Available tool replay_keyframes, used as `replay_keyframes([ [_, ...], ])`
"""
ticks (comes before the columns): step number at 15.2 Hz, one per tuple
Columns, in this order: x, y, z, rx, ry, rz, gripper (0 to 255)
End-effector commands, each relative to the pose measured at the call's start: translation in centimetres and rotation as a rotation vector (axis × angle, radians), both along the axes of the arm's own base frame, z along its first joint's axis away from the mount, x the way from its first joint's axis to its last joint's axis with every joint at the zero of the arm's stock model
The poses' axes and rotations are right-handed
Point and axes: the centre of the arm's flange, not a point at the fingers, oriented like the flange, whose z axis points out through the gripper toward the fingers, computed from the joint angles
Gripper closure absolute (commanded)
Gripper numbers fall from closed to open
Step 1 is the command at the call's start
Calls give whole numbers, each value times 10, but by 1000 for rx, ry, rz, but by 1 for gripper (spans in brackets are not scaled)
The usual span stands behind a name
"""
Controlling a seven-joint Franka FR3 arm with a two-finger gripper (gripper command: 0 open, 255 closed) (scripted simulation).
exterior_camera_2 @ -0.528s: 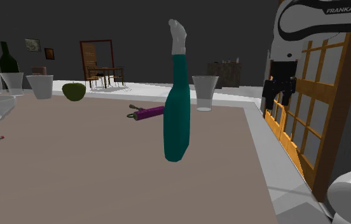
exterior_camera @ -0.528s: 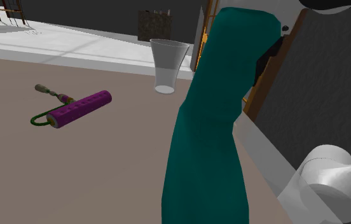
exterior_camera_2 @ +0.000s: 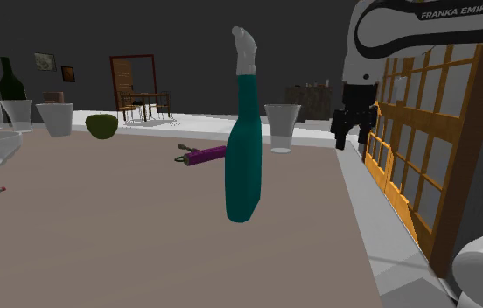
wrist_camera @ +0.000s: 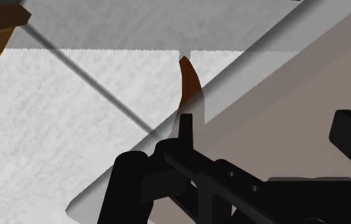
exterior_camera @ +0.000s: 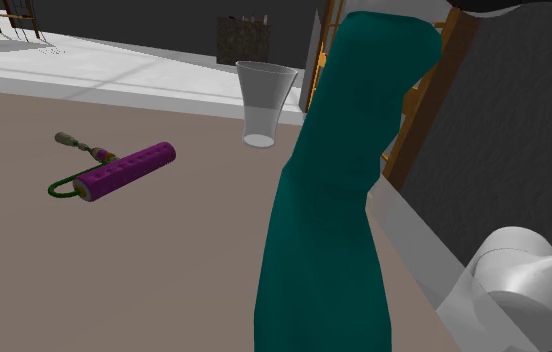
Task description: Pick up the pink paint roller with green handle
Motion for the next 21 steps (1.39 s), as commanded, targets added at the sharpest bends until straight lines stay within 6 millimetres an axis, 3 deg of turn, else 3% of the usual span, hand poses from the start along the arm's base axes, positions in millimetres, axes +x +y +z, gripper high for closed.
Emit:
replay_keyframes([
  [1,8,26,0,-2,-19,11,0],
  [21,85,269,8,-31,-200,121,0],
])
